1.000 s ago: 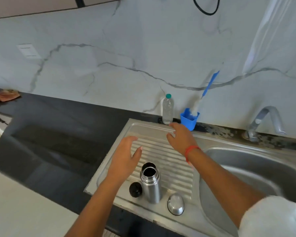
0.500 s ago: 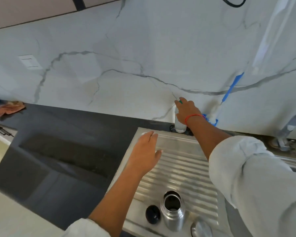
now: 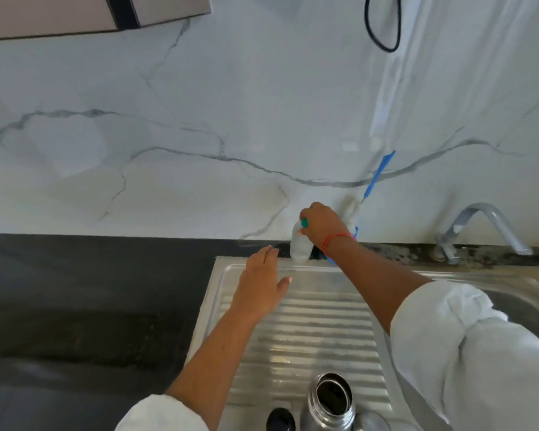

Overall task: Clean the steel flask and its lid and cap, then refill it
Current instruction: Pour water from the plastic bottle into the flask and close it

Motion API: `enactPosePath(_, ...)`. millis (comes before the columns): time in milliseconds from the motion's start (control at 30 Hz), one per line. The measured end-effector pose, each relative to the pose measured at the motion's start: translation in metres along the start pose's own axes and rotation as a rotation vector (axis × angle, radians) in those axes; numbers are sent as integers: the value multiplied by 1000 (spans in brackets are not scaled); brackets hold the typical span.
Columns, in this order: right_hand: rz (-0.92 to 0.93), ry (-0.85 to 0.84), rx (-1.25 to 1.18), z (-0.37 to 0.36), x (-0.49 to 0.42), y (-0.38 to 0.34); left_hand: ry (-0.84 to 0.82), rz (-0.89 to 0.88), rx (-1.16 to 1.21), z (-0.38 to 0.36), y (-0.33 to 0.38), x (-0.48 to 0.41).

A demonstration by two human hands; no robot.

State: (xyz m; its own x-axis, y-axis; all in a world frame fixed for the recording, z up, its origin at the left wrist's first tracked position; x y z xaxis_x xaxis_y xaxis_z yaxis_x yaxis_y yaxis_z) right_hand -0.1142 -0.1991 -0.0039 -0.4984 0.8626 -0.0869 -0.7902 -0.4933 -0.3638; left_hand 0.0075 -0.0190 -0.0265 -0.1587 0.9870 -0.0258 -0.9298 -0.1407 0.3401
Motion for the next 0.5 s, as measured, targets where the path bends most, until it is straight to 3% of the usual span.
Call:
enactPosePath(200, 3, 60, -119, 49, 30, -31, 36, -14, 184, 4, 12, -12)
enactPosePath(500, 7, 259, -427, 136, 100, -97, 392, -25, 527, 48, 37, 0)
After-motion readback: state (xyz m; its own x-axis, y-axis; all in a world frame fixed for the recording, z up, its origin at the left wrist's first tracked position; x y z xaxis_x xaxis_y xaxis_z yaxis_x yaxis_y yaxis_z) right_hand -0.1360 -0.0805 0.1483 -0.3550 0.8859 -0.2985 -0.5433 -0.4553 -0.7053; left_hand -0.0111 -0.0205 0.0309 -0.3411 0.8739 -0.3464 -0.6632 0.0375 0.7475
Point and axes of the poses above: each hand's wrist, its own x-axis away from the middle knuckle, its own z-axis out of the back of the hand, y = z × x, the point moved 1 cm from there along -x, towards the middle knuckle, and after that the axes turned 9 degrees about -x, right-handed, at the moved point
